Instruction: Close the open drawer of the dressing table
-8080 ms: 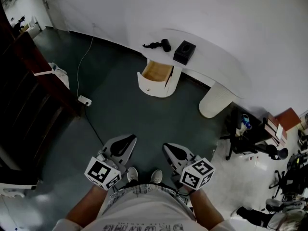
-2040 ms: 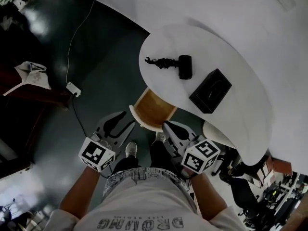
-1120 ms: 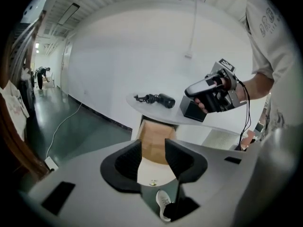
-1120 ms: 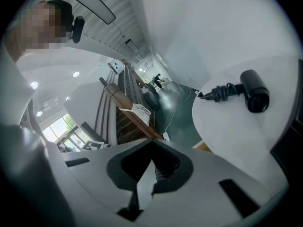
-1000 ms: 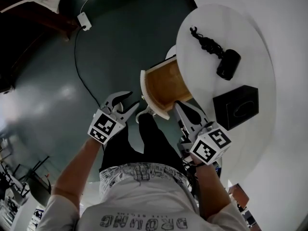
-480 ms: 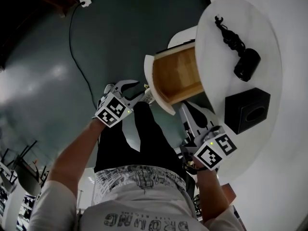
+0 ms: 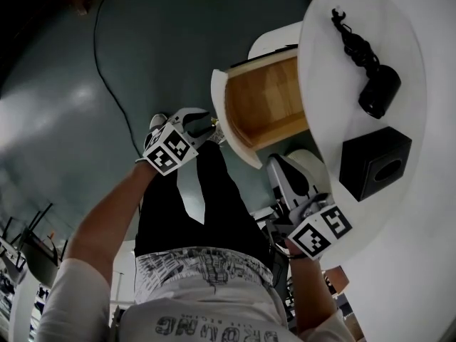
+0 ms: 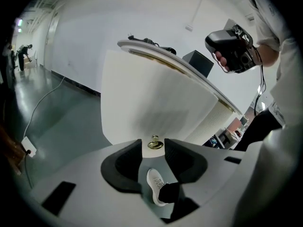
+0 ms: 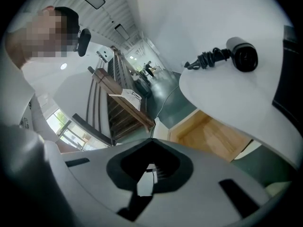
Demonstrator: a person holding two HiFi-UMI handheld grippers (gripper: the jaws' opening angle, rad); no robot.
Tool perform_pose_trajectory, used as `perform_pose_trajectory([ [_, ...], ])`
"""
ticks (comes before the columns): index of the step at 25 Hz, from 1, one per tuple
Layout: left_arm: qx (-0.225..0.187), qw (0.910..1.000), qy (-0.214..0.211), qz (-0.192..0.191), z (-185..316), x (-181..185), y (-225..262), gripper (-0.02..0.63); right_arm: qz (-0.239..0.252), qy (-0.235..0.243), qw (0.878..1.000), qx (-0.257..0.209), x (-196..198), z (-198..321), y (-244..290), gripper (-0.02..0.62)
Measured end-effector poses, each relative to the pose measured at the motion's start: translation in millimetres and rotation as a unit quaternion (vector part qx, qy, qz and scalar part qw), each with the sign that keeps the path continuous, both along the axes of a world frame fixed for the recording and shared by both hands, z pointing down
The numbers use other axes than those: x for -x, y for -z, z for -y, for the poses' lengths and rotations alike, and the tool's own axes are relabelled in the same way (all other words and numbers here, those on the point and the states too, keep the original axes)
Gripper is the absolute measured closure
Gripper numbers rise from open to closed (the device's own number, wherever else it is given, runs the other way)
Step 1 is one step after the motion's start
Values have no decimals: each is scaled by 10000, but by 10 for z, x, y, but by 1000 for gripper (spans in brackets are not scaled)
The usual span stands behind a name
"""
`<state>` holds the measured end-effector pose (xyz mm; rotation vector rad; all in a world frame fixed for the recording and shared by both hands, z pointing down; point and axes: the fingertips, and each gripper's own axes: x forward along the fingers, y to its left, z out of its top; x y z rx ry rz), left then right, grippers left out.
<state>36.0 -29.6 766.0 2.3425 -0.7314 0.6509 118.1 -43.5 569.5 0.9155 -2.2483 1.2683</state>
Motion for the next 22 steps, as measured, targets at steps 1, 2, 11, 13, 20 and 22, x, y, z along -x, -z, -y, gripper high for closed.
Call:
perform_pose_trajectory([
  [1, 27, 10000, -41, 7, 0, -17, -22, 441, 5, -10, 10000, 20, -5, -7, -15, 586],
  [2, 48, 10000, -77, 3, -3, -36, -40, 446, 10, -17, 10000, 34, -6, -12, -26, 586],
  [11, 85, 9997, -209, 72, -2, -117, -91, 482, 104, -120, 9999, 41, -26, -17, -13, 586],
  [13, 102, 9997, -230, 72, 13, -138, -87, 482, 108, -156, 9998, 38, -45, -14, 7, 586],
  [20, 65, 9996, -281, -35, 214, -366, -75, 482, 122, -399, 9991, 9, -202, 27, 54, 586],
  [22, 38, 9994, -340, -61, 309, -471, -66, 482, 119, -477, 9988, -10, -262, 54, 69, 586],
])
